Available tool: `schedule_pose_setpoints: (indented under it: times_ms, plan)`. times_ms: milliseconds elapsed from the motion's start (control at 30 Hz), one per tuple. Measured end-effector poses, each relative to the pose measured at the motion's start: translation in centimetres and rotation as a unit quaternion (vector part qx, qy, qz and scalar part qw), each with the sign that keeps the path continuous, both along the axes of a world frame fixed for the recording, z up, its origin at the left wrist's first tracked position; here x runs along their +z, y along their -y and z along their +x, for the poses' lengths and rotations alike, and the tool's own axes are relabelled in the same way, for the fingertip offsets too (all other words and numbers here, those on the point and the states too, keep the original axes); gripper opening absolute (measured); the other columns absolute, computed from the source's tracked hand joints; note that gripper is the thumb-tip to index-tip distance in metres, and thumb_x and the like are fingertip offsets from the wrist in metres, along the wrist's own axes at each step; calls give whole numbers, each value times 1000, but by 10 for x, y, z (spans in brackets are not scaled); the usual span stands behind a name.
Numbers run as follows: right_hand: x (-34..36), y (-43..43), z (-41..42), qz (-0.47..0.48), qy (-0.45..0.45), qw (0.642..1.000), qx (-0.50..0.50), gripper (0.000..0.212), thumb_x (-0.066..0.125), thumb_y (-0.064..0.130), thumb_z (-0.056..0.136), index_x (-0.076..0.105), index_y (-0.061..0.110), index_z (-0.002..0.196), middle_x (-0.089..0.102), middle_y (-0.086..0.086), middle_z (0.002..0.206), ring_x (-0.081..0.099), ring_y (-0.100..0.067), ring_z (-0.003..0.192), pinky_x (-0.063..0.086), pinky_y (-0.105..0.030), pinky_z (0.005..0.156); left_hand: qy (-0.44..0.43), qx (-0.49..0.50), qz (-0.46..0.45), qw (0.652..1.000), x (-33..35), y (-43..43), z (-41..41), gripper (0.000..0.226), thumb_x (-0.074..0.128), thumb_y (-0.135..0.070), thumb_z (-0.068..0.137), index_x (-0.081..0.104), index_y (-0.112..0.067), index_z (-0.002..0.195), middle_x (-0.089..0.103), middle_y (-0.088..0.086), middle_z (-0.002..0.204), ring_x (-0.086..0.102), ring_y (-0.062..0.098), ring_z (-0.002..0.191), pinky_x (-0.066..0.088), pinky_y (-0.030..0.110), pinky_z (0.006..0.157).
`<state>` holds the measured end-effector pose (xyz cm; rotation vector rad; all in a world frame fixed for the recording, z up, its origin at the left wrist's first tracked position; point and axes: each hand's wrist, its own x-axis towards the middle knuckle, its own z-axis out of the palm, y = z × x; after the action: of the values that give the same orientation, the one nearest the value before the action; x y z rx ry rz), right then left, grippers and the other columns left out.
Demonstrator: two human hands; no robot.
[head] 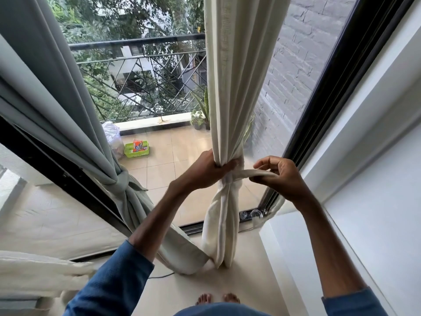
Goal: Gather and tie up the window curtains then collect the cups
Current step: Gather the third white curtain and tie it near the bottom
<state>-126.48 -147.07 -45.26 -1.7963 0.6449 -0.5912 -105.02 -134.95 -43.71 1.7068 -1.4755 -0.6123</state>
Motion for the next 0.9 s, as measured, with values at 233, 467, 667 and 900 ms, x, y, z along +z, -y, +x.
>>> schedule_pose_setpoints:
  times_ms: [233, 467, 667, 900]
  plan:
    - [15, 2, 0, -1, -17, 997, 69, 21, 82, 19, 81, 78, 11, 100, 78, -5, 91, 71, -17, 89, 55, -26, 81, 9, 2, -5, 1000, 2, -1, 6, 37, 59, -49, 91, 67, -18, 110, 70, 5, 103, 65, 28, 96, 55, 49, 79]
    - [7, 16, 7, -60, 15, 998, -17, 12, 77, 11, 86, 80, 10, 98, 79, 1, 93, 74, -16, 95, 57, -38, 93, -67, -31, -39, 996, 5, -9, 3, 37, 76, -35, 86, 69, -12, 115, 73, 5, 107, 70, 26, 97, 58, 50, 78]
    - [-1, 8, 36, -119, -3, 991, -65, 12, 75, 16, 85, 81, 25, 88, 76, 17, 85, 71, 1, 86, 58, -33, 79, -82, -80, -8, 993, -1, -11, 1, 33, 81, -28, 82, 73, -7, 107, 75, 1, 105, 71, 19, 100, 60, 46, 82]
    - [3, -5, 53, -159, -25, 987, 9, 33, 80, 36, 70, 77, 21, 99, 74, 15, 96, 63, 10, 94, 47, -19, 79, 89, -57, -43, 993, 0, -14, 6, 41, 76, -39, 83, 69, -19, 117, 45, 3, 138, 38, 17, 126, 38, 37, 108]
